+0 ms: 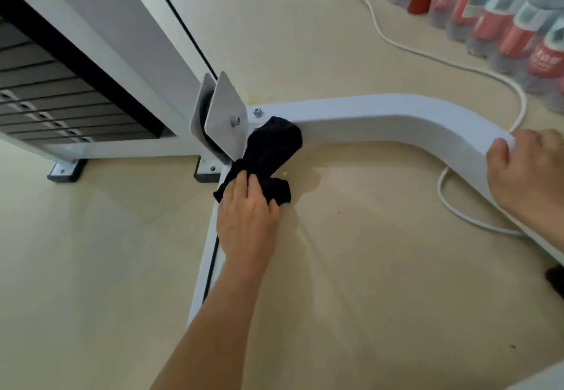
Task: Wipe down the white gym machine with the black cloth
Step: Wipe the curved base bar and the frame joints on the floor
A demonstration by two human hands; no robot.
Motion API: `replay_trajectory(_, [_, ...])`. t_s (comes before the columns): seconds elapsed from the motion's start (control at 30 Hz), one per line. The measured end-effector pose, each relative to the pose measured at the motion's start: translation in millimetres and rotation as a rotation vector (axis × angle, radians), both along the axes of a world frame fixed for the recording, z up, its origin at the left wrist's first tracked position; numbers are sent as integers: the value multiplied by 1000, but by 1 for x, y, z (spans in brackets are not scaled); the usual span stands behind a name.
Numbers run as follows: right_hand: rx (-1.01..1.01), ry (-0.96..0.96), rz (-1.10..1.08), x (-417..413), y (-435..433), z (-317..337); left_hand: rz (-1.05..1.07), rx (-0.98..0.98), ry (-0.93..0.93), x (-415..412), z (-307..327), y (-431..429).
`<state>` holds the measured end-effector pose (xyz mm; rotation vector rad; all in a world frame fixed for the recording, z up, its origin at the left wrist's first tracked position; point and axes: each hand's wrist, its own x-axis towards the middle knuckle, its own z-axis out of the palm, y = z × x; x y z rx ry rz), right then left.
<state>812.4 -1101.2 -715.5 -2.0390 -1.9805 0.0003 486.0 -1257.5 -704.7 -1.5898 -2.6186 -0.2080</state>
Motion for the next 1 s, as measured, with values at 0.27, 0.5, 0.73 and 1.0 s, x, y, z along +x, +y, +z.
replay_trajectory(0.27, [-131,75,300,-48,-61,20,233,-130,126,-26,-16,13])
replay_trajectory(0.5, [-850,744,557,-172,-161,33,309,-84,-41,-28,-9,11])
replay_trajectory(0.73, [-1100,967,616,-218,-197,50,538,-222,-167,17,6,-102])
replay_trajectory(1.0, [-1160,836,712,-239,-255,44,652,-268,-192,34,10,-172])
